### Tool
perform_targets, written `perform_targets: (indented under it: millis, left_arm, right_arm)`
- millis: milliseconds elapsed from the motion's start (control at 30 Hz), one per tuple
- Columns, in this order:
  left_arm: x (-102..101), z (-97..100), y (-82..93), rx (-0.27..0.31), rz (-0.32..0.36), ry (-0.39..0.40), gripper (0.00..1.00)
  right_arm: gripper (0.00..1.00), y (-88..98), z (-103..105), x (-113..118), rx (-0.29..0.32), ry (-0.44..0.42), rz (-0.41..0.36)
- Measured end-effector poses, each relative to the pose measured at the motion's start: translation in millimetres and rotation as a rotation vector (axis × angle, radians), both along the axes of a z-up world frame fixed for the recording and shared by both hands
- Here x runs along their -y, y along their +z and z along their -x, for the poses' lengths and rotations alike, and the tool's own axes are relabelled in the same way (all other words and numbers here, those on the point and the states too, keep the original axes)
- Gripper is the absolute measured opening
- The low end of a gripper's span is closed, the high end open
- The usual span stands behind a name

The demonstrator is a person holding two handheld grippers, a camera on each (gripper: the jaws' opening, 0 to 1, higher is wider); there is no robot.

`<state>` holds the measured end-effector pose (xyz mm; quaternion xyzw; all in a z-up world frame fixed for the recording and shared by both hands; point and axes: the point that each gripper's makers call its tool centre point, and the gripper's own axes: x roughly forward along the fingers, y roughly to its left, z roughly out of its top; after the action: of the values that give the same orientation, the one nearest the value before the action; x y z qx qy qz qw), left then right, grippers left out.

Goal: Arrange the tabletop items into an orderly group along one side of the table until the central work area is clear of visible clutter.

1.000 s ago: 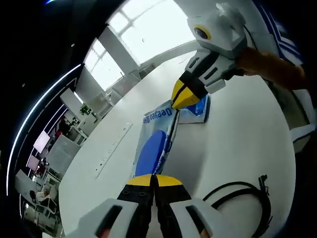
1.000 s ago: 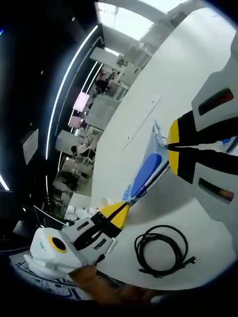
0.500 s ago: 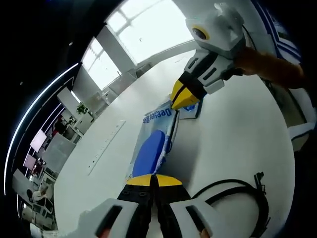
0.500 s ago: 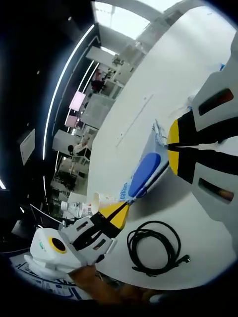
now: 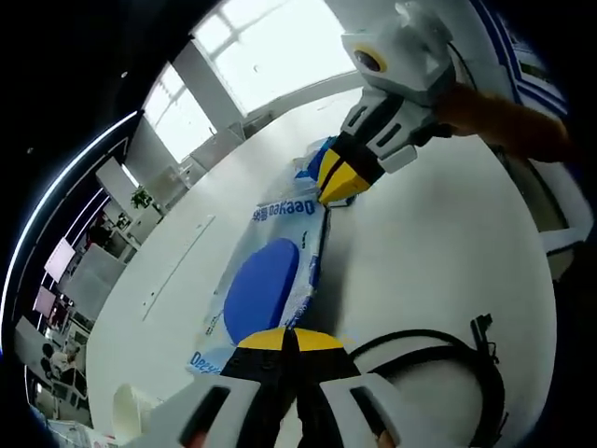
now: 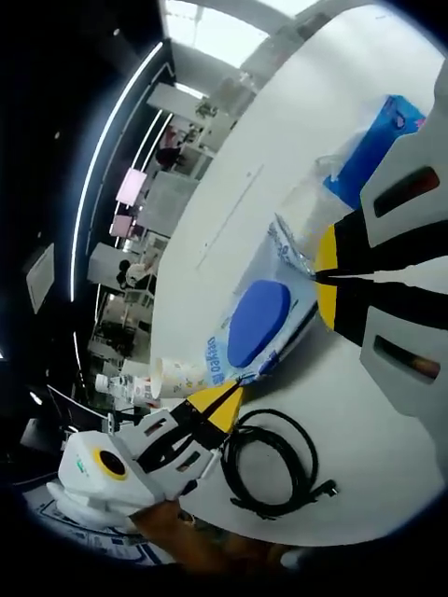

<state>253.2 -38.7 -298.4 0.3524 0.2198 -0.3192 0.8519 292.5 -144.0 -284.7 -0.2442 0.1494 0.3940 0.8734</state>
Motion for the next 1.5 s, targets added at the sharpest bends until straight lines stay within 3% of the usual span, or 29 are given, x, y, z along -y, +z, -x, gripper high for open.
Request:
perform_targets:
  millis: [233, 733, 933, 1067, 1267, 1333, 1400, 1500]
  left_arm:
    - [-1, -1.0, -10.4, -0.018, -0.004, -0.001, 0.00]
    - [0, -1.2, -18.3, -0.035, 0.019, -0.006, 0.00]
    - [4, 0.3, -11.6, -0.029, 0.139, -0.014, 0.07]
    - [5, 4.6, -6.9, -0.036, 0.170, -0.025, 0.09]
    - [4, 8.5, 1.3, -0.020, 0.195, -0.060, 0.24]
    - [8, 19.1, 1.1, -0.020, 0.190, -0.075, 0.28]
    - [6, 22.0, 3.9, -0.029, 0.200, -0.068, 0.27]
    - [10, 26.3, 16.6, -0.007, 0.277, -0.071, 0.26]
  right_arm:
    - [0.00, -19.4, 6, 0, -0.029, -0.001, 0.016]
    - [0.00, -28.8, 6, 3, -0.075, -0.016, 0.012]
    - [0.02, -25.1, 11, 8, -0.072, -0.010, 0.007]
    - [0.09, -21.6, 17, 8, -0.067, 0.003, 0.020]
    - [0.30, -6.9, 24, 6, -0.019, 0.038, 0.027]
    - [0.36, -4.7, 28, 6, -0.008, 0.046, 0.040]
    - [0.41, -1.6, 34, 6, 0.011, 0.061, 0.042]
    - [0.46, 5.7, 38, 8, 0.031, 0.073, 0.038]
